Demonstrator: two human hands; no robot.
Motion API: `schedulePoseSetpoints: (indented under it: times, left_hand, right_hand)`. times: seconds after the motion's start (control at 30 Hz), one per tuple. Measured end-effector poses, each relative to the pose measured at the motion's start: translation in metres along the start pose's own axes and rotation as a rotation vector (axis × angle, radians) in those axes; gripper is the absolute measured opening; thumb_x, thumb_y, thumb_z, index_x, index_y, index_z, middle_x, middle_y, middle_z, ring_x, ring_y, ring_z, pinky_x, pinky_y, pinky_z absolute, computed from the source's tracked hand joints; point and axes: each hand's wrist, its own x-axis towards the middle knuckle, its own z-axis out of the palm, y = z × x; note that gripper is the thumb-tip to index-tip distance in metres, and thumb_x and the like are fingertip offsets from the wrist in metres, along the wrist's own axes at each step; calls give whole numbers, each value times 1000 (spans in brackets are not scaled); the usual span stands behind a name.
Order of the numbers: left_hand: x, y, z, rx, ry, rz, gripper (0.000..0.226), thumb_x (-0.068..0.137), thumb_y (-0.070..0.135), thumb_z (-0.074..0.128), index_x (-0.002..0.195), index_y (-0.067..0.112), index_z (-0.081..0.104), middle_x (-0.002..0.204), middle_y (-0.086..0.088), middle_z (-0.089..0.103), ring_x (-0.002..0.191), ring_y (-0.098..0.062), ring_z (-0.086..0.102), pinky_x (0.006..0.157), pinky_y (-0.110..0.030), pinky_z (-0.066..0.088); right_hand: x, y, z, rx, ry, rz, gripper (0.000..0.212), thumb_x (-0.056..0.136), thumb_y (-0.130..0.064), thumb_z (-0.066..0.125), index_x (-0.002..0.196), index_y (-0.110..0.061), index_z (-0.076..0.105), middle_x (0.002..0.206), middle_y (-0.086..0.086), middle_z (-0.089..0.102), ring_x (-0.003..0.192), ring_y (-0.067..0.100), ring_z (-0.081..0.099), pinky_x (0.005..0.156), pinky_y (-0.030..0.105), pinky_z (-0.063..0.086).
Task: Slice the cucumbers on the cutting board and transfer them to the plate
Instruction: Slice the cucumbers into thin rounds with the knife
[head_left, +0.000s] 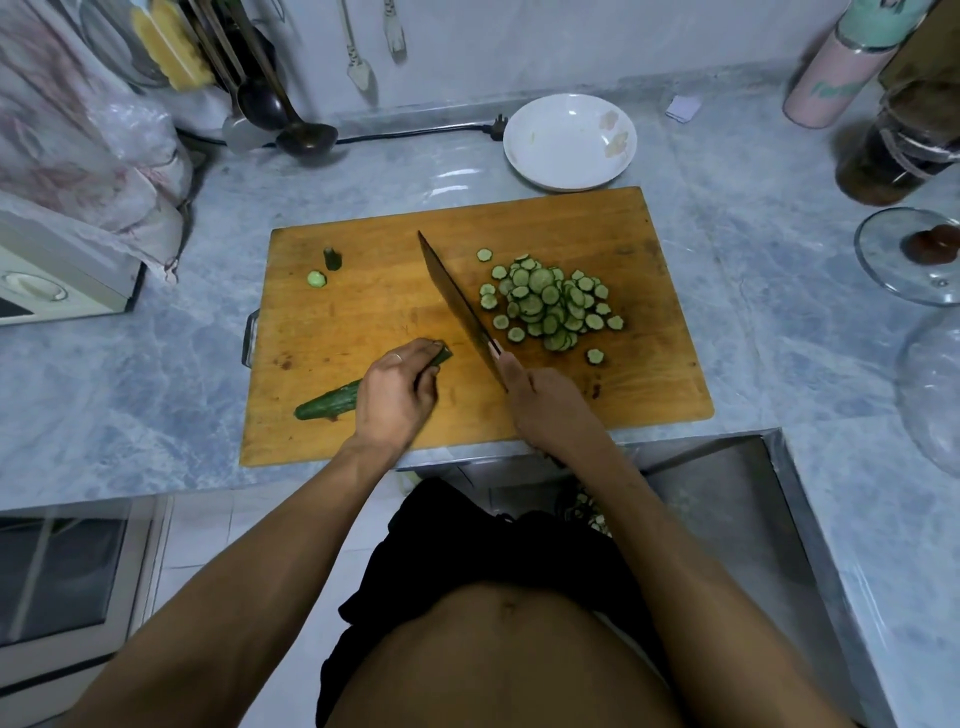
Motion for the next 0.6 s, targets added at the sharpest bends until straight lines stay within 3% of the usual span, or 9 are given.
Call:
schedulePoseSetpoints:
  times: [0.13, 0.3, 0.47, 0.6]
  left_hand:
    - [1, -1, 4, -26, 3, -19, 30, 83, 1, 67, 112, 7, 71, 113, -7, 70, 103, -26, 65, 90, -29, 49]
    - [1, -4, 6, -41, 10, -27, 28, 83, 2, 68, 110, 7, 72, 113, -8, 70, 104, -24, 65, 93, -25, 46]
    - [1, -9, 7, -10, -22, 2, 27, 86, 6, 65, 112, 7, 72, 118, -9, 68, 109, -26, 63, 95, -36, 51]
    - [1, -7, 8, -6, -14, -16, 28, 85, 7, 63, 112, 5, 71, 117, -10, 68, 108, -27, 63, 96, -36, 50]
  right_hand:
    - [1, 2, -9, -2, 53, -4, 62, 103, -55, 22, 61, -15, 43, 60, 2, 50, 56, 15, 48, 53, 29, 34]
    - [-9, -1, -12, 41, -9, -2, 65, 101, -59, 21, 66, -12, 48, 59, 5, 51, 50, 17, 52, 51, 27, 40]
    - [-21, -14, -5, 74, -86, -29, 68, 101, -59, 21, 76, -7, 57, 65, 14, 53, 56, 23, 52, 58, 32, 43]
    - [-27, -17, -4, 46, -92, -52, 67, 103, -55, 20, 77, -6, 57, 69, 16, 54, 60, 26, 54, 61, 34, 45]
